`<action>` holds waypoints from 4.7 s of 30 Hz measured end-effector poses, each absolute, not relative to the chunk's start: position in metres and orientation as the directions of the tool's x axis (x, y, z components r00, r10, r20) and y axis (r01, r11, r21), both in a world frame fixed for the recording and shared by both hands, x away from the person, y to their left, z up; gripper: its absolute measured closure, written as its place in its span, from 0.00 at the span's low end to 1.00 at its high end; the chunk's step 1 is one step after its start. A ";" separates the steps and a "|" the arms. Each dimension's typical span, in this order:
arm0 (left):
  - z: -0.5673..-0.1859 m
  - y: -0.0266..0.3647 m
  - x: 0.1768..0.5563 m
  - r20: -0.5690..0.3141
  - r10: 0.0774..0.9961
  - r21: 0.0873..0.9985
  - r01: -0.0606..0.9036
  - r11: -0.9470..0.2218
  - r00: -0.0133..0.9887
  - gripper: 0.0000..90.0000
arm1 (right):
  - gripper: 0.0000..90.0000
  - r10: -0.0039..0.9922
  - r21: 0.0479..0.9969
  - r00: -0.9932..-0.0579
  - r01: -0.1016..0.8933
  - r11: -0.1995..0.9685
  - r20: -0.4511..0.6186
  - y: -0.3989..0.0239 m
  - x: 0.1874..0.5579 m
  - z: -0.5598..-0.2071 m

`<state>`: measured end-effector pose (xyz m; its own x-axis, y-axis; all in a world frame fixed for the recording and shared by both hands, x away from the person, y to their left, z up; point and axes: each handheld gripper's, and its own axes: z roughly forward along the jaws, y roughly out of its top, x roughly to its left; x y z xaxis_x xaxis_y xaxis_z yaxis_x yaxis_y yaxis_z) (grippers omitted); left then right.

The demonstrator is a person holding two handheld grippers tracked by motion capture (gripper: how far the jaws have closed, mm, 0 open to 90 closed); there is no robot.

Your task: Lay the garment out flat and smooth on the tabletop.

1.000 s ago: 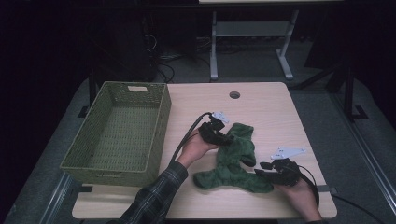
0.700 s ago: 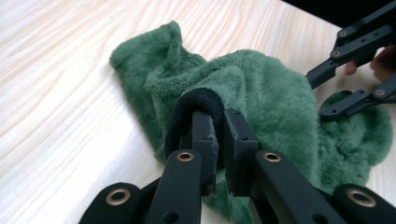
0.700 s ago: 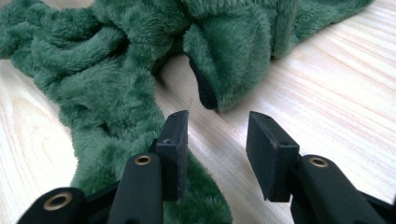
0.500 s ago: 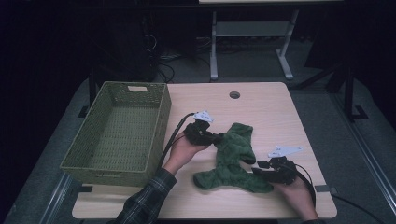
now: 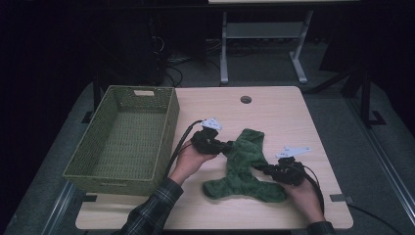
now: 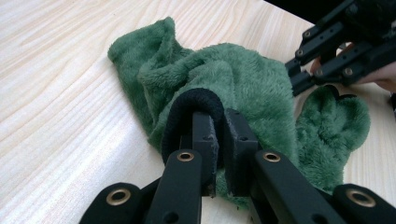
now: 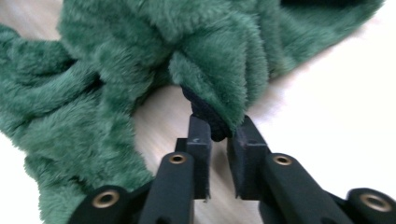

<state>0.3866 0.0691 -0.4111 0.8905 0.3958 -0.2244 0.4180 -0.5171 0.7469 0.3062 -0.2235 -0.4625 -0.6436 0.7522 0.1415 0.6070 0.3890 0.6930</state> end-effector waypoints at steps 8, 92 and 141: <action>-0.399 0.081 0.375 -0.232 0.419 0.756 0.434 -0.490 0.878 0.94 | 0.91 0.763 0.746 -0.636 0.562 0.357 0.114 -0.238 0.316 -0.424; -0.455 0.053 0.441 -0.121 0.511 0.574 0.480 -0.663 0.851 0.93 | 0.94 0.774 0.596 -0.601 0.701 0.392 0.198 -0.210 0.409 -0.463; -0.412 0.076 0.432 -0.067 0.576 0.703 0.448 -0.552 0.815 0.35 | 0.70 0.808 0.704 -0.572 0.632 0.325 0.141 -0.236 0.409 -0.414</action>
<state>0.4318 0.0760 -0.4116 0.8147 0.5760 -0.0669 0.4480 -0.5520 0.7033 0.4093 -0.2356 -0.4135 -0.5720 0.8080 0.1412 0.6322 0.3246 0.7035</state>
